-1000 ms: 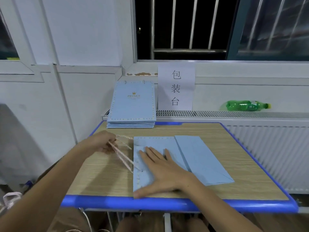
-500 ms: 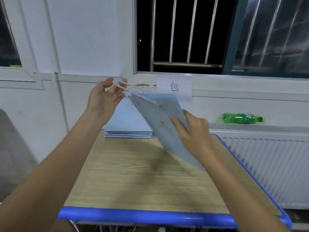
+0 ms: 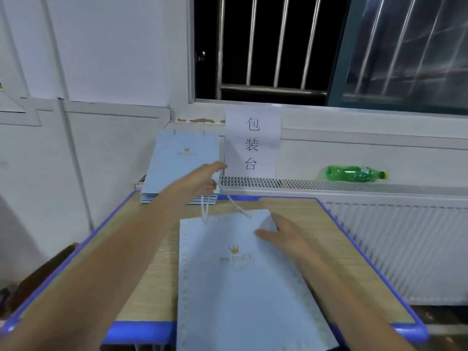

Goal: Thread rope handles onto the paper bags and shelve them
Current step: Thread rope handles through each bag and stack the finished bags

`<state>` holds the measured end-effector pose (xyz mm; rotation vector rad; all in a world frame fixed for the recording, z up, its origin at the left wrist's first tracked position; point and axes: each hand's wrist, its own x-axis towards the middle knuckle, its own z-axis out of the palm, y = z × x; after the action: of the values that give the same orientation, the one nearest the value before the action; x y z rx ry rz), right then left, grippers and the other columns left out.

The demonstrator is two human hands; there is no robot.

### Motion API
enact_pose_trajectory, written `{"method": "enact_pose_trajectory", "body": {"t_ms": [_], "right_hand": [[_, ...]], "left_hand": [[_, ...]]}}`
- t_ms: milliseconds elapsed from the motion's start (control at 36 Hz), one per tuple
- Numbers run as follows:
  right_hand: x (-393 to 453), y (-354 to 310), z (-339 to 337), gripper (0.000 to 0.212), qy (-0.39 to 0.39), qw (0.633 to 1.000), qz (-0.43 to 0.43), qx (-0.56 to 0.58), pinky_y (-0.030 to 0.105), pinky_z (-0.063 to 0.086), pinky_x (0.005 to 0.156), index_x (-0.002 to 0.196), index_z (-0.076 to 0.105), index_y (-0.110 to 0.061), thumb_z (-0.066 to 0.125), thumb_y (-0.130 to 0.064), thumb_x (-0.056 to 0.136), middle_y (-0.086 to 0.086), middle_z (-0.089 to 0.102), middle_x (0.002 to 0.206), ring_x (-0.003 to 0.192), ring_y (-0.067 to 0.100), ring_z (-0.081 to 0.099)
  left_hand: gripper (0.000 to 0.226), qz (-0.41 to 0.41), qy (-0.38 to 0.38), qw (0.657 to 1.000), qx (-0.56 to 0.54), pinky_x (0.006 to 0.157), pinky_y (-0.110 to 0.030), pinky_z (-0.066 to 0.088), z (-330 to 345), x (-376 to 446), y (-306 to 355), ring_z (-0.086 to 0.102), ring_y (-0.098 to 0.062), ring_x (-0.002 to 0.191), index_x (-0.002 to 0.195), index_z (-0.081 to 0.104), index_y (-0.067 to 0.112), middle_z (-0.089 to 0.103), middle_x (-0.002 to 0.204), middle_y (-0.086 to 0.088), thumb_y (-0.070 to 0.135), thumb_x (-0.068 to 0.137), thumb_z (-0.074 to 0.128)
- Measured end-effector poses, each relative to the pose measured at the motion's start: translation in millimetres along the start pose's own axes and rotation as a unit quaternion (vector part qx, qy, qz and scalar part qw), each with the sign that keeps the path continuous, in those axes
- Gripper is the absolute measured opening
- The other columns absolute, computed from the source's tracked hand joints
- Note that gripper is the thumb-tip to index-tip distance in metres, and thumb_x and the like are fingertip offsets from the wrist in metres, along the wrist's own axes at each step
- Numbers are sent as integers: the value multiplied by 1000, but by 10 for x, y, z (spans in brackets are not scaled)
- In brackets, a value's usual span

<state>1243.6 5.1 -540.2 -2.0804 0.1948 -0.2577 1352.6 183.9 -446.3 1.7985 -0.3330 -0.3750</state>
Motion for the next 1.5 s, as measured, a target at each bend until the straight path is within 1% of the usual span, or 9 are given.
{"method": "enact_pose_trajectory", "body": {"t_ms": [83,167,250,306,389,444,556,972,1500], "right_hand": [[55,111,57,45,34,987,-6,-159,20,36,73,119,53,-3,68,-28,85,14,55,115,107,26,52],[28,71,65,61,42,922,-34,-385,31,27,100,140,34,-14,56,-42,90,10,31,136,128,28,30],[25,-18,129,54,38,890,-89,-445,37,21,107,140,31,-15,49,-36,93,9,22,146,135,27,20],[69,-80,220,49,19,882,-135,-451,36,18,109,141,31,-15,44,-29,96,5,22,149,138,23,18],[155,-105,395,55,-25,876,-146,-459,36,12,111,146,22,-8,38,-26,96,5,20,154,142,20,16],[192,-46,497,60,-78,876,-119,-462,39,4,115,150,8,-6,31,-29,100,5,4,159,146,18,5],[236,26,551,58,-130,884,-76,-442,40,-7,117,150,-8,-10,17,-31,103,2,-15,159,146,14,-12],[187,35,540,61,-101,907,-39,-408,39,-6,118,151,-6,-23,18,-46,101,-7,-11,159,146,7,-9],[166,71,512,56,-36,923,44,-381,55,-3,113,147,6,-48,15,-62,93,3,-6,160,147,20,-8]], "left_hand": [[12,-5,-23,1000,-12,79,-25,41,148,154,-269,51,-17,83,97,53,16,49,85,-4,27,97,46],[29,30,14,982,184,65,-26,38,152,382,-531,52,-18,78,114,50,14,54,94,-5,33,94,49],[46,160,133,859,467,65,-30,37,185,329,-653,53,-27,85,117,47,6,57,95,-12,41,95,26],[64,236,174,820,491,70,-37,42,248,162,-687,56,-33,95,113,53,0,59,101,-18,42,85,14],[63,217,108,829,505,97,-38,38,398,-46,-889,49,-31,120,125,52,6,54,129,-14,43,89,15],[60,168,44,818,549,114,-34,14,471,-179,-1055,21,-23,143,145,29,8,26,154,-11,42,97,15],[61,73,-9,833,549,117,-33,-9,449,-231,-1221,-15,-15,146,151,-2,10,-9,160,-2,42,102,14],[60,74,4,849,523,118,-33,-7,371,-309,-1245,-16,-12,145,151,-5,25,-14,159,4,50,100,16],[60,11,45,857,513,114,-54,-9,133,-390,-1286,-12,-21,146,148,-1,47,-11,160,-1,64,94,18]]}}
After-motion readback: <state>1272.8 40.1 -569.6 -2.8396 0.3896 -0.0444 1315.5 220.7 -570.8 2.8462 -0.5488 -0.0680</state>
